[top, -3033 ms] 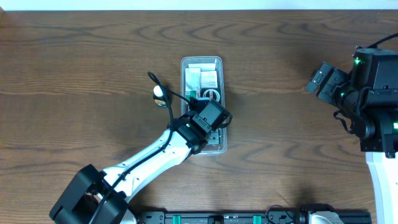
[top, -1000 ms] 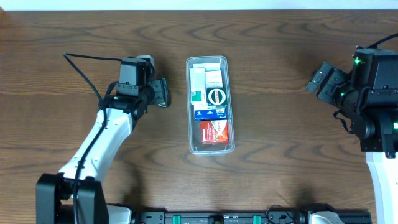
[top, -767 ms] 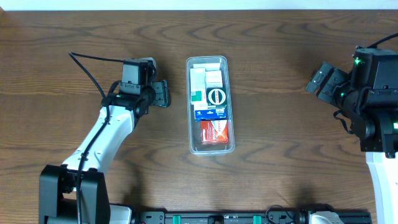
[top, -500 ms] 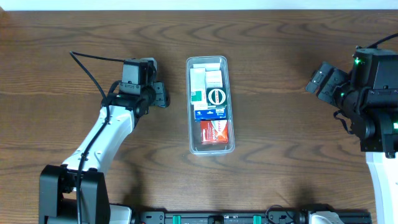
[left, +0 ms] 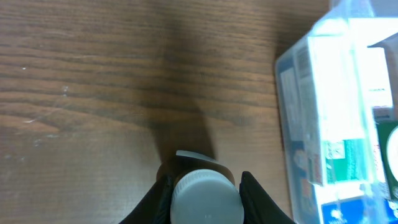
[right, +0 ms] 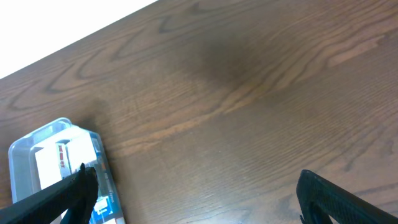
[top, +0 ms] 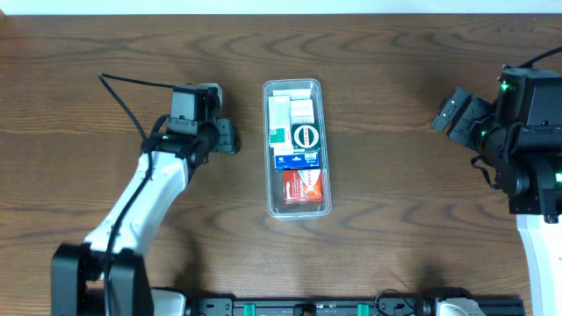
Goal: Pack container
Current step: 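Lower the bottle into the container beside the red box and release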
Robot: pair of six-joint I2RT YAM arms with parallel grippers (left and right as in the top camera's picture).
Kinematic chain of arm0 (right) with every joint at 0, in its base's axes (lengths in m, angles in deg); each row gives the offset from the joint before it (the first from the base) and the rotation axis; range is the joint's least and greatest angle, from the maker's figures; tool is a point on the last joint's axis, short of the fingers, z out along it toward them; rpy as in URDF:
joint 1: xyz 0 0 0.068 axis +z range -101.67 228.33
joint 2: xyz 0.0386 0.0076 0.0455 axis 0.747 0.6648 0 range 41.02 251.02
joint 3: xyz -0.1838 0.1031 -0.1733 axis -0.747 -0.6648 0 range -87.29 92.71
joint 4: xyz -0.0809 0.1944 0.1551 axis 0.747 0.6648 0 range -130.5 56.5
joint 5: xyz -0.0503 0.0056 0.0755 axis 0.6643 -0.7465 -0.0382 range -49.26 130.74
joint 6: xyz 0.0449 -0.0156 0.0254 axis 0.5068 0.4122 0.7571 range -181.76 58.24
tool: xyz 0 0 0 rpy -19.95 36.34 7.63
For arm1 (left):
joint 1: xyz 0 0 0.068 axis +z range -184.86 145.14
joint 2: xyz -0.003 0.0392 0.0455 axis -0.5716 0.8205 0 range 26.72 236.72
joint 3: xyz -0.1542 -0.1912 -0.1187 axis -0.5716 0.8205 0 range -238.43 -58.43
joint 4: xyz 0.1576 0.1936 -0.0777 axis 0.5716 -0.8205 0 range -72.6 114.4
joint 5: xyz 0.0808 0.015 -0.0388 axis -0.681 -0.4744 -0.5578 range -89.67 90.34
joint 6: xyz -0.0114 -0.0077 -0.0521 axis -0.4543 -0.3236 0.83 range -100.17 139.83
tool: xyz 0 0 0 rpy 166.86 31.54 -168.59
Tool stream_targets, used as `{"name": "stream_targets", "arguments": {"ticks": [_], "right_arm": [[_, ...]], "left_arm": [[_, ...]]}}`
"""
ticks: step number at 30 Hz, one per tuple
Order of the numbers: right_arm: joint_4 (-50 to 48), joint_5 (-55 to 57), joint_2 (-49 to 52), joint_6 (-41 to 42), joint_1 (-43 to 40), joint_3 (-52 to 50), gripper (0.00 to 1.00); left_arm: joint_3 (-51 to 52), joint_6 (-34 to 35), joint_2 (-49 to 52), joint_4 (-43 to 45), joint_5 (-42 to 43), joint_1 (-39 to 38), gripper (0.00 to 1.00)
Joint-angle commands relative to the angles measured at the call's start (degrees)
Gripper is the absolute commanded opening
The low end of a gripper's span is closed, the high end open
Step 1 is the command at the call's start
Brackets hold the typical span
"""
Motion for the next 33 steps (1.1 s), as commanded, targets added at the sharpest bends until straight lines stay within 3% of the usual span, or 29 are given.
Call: {"name": "stream_targets", "arguments": {"ticks": [1, 6, 14, 24, 33], "right_arm": [[0.09, 0.20, 0.02, -0.15, -0.66, 0.17, 0.99], [0.09, 0.20, 0.02, -0.15, -0.63, 0.17, 0.99], [0.09, 0.20, 0.02, -0.15, -0.66, 0.17, 0.99], [0.09, 0.20, 0.02, -0.15, -0.66, 0.17, 0.99], [0.09, 0.20, 0.02, -0.15, -0.66, 0.17, 0.99]], "left_arm": [[-1.86, -0.79, -7.04, -1.68, -1.07, -1.44, 0.10], [-5.20, 1.79, -15.98, -10.16, -8.94, -7.78, 0.07], [-7.34, 21.38, -25.20, -20.24, -17.75, -22.99, 0.06], [-7.32, 31.56, -21.22, -19.58, -18.53, -36.83, 0.06], [-7.32, 38.49, -11.56, -20.28, -18.45, -40.44, 0.06]]}}
